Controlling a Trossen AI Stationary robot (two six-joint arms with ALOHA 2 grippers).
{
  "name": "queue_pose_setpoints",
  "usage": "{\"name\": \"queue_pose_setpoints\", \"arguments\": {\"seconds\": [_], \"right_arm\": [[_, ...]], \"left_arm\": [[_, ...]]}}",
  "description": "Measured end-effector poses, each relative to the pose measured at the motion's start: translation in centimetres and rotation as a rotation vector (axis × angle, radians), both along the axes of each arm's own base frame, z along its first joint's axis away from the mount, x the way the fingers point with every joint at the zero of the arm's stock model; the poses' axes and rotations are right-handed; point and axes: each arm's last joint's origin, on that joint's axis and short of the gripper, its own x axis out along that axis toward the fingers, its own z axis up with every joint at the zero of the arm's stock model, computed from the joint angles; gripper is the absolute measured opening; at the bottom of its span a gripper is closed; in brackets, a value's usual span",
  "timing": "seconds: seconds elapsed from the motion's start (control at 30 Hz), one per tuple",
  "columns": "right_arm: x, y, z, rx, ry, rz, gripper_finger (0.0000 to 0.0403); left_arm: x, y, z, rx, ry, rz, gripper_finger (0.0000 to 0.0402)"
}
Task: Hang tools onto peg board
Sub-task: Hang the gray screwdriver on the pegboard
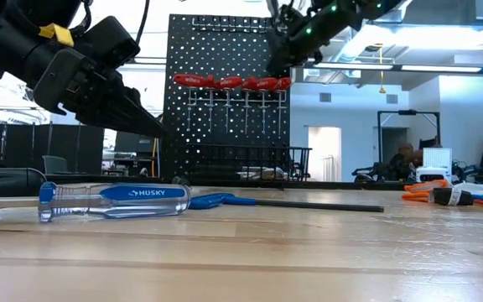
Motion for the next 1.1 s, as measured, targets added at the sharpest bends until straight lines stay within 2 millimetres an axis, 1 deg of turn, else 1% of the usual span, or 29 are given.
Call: {"name": "queue_pose_setpoints", "arguments": {"seconds": [0.07, 0.13, 0.3, 0.37, 0.47, 0.57, 0.63, 0.73, 0.87, 0.97, 1.03, 1.1], "right_arm": [[0.0, 0.4, 0.3, -0.021, 0.008, 0.019, 0.0015], [-0.1, 1.4, 0.9, -0.047, 0.011, 0.049, 0.0013], [-1.2, 5.2, 3.7, -0.124, -0.004, 0.151, 0.0012], [-1.9, 6.3, 4.7, -0.147, -0.028, 0.127, 0.0012], [-2.9, 6.9, 5.9, -0.164, -0.077, 0.005, 0.0012], [-3.4, 6.1, 6.0, -0.121, -0.125, -0.098, 0.0012], [-3.3, 5.3, 5.4, -0.081, -0.128, -0.137, 0.0012], [-2.4, 3.6, 3.8, -0.040, -0.108, -0.181, 0.0012], [-0.2, 1.5, 1.1, -0.009, -0.083, -0.144, 0.0012], [0.8, 0.3, -0.6, -0.011, -0.034, -0.148, 0.0012], [1.0, 0.0, -1.1, -0.008, -0.020, -0.155, 0.0012], [0.9, 0.0, -1.1, -0.010, -0.012, -0.155, 0.0012]], "left_arm": [[0.0, 0.0, 0.0, 0.000, 0.000, 0.000, 0.0138], [0.0, 0.0, -0.1, -0.001, 0.007, 0.002, 0.0138], [0.0, 0.0, -0.1, -0.003, 0.009, 0.002, 0.0138], [0.0, 0.0, -0.1, -0.005, 0.008, 0.003, 0.0138], [0.0, 0.0, -0.1, -0.007, 0.008, 0.004, 0.0138], [0.0, 0.0, -0.1, -0.012, 0.006, 0.006, 0.0138], [0.0, 0.0, 0.0, -0.010, -0.001, 0.004, 0.0138], [0.0, 0.0, 0.0, -0.008, -0.004, 0.003, 0.0138], [0.0, 0.0, 0.0, -0.007, -0.003, 0.003, 0.0138], [0.0, 0.0, 0.0, -0.007, -0.002, 0.003, 0.0138], [0.0, 0.0, -0.1, -0.004, 0.006, 0.003, 0.0138], [0.0, 0.0, -0.1, -0.003, 0.011, 0.003, 0.0138]]}}
